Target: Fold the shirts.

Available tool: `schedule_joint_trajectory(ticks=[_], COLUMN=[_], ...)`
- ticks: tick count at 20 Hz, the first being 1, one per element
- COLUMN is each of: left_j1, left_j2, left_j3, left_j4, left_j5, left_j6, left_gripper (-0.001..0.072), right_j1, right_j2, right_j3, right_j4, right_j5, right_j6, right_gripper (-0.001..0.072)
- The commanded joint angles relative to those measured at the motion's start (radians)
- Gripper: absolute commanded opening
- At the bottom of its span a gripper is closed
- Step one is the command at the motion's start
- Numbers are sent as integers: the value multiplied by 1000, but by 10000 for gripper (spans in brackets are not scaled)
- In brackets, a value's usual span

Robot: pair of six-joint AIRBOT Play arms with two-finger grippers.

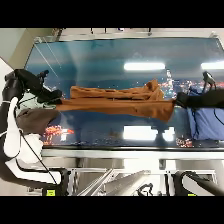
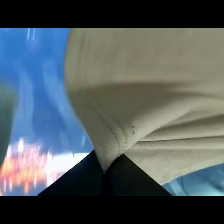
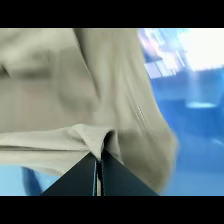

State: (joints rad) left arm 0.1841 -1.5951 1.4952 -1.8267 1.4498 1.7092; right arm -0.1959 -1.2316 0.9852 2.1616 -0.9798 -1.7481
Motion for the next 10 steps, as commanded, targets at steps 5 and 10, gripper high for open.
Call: schedule_joint_trajectory(ticks=[5,10], left_j1=[-35,-82], left_j2=[-308,-474], left_j3=[299,458], left_j4=[-35,-31], left_j5=[-47,-44], left_j6=[-27,-27], left_gripper=[15,16], right_j1=[61,84], right_j2=[-384,-463], right_j3=[288,306], right_j4=[69,65], right_j5=[124,138], right_j6=[-8,-37], right_gripper=[22,22])
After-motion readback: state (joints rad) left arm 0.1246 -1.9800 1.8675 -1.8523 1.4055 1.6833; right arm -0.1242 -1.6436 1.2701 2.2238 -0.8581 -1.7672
